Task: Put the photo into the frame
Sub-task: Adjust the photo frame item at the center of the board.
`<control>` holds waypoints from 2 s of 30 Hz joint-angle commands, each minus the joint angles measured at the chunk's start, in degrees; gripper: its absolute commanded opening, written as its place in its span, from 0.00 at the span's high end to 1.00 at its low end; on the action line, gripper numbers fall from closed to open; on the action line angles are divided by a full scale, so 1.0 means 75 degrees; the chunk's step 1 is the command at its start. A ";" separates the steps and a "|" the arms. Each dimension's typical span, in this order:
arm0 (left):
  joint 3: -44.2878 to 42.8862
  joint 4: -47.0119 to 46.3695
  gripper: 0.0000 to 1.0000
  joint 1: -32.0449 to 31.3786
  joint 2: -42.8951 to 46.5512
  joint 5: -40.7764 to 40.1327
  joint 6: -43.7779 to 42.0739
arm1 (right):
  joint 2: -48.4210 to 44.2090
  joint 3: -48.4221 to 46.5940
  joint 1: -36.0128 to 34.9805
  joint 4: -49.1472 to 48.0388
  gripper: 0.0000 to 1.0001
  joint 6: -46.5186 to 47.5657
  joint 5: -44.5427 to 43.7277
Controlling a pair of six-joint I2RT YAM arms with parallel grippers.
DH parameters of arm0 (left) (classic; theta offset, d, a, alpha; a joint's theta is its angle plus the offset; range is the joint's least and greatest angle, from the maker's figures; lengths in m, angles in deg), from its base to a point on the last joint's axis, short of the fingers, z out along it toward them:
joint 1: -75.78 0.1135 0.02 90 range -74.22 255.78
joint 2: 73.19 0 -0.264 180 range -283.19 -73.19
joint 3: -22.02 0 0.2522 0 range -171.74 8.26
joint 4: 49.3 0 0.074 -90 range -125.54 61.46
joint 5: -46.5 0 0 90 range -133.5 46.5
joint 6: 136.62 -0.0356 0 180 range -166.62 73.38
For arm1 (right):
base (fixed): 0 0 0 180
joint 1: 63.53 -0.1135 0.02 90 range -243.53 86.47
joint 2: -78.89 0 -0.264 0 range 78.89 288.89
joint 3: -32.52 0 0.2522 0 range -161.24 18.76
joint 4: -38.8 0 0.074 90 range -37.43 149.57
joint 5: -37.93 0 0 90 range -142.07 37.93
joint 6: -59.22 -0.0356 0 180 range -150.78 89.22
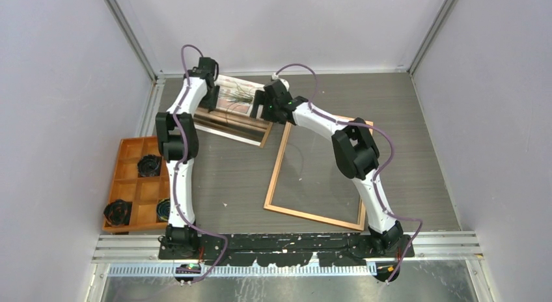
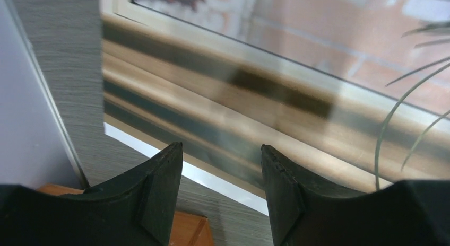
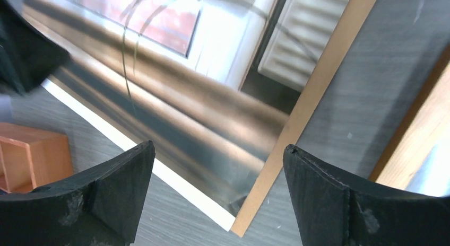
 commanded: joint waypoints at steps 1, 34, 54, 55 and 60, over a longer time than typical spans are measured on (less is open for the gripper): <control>0.0615 -0.0355 0.43 -0.0263 0.0231 -0.0269 -0.0114 | 0.0060 -0.0581 0.0459 -0.0536 0.05 0.0709 -0.0223; 0.4024 -0.1398 0.43 -0.0512 0.1502 0.0263 -0.1055 | 0.3891 -0.4898 0.1919 -0.1520 0.00 0.0684 0.1471; 0.4357 -0.1413 0.43 -0.0512 0.1756 0.0394 -0.1206 | 0.3785 -0.4653 0.2007 -0.1796 0.02 0.0982 0.0562; 0.4373 -0.1432 0.43 -0.0512 0.1756 0.0411 -0.1207 | 0.3789 -0.4635 0.2017 -0.1792 0.02 0.0965 0.0492; 0.4377 -0.1429 0.43 -0.0512 0.1744 0.0476 -0.1209 | 0.4051 -0.4915 0.2032 -0.1952 0.02 0.0806 0.0746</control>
